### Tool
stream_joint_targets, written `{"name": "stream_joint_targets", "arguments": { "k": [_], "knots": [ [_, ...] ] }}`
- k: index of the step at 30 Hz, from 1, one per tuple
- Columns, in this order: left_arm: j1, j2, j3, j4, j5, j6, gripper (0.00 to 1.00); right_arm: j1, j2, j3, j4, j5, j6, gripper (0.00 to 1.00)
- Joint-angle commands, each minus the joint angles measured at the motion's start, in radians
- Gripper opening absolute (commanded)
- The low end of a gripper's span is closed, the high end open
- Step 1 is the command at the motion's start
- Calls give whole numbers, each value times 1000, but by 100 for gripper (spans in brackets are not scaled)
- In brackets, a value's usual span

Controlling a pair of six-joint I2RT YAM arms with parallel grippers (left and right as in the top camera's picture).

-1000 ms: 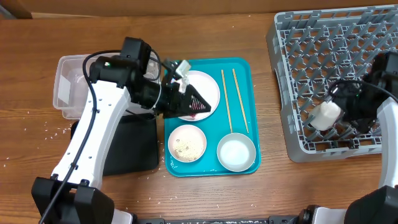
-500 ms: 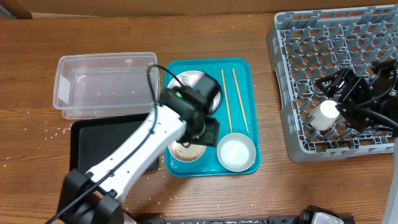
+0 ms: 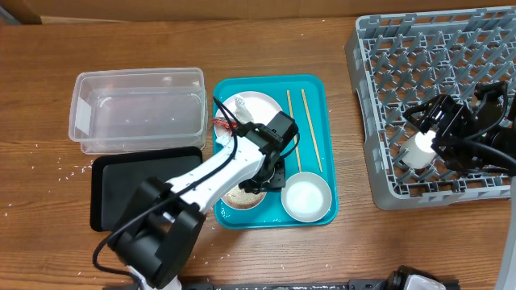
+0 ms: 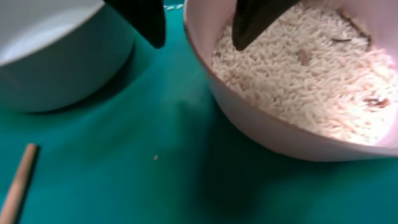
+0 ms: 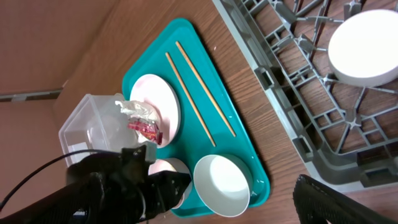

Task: Sort waste into correct bins and load items into the dishwasher
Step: 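Grasp the small bowl of rice with the left gripper, then tip the rice bowl over the black tray with the left gripper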

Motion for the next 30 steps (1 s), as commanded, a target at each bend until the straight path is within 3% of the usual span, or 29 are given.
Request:
{"name": "stream_joint_targets", "arguments": {
  "k": [1, 4, 12, 18, 24, 30],
  "knots": [
    [5, 20, -3, 3, 16, 9, 26, 2, -3, 15, -2, -12, -13, 100],
    [6, 20, -3, 3, -20, 9, 4, 2, -3, 15, -5, -12, -32, 100],
    [34, -29, 71, -132, 5, 14, 4, 2, -3, 15, -20, -12, -34, 100],
    [137, -196, 174, -197, 264, 143, 4, 2, -3, 15, -20, -12, -38, 100],
    [361, -334, 177, -295, 421, 275, 4, 2, -3, 15, -19, -11, -38, 100],
    [644, -337, 119, -432, 661, 572, 4, 2, -3, 15, -16, -12, -38, 100]
  ]
}}
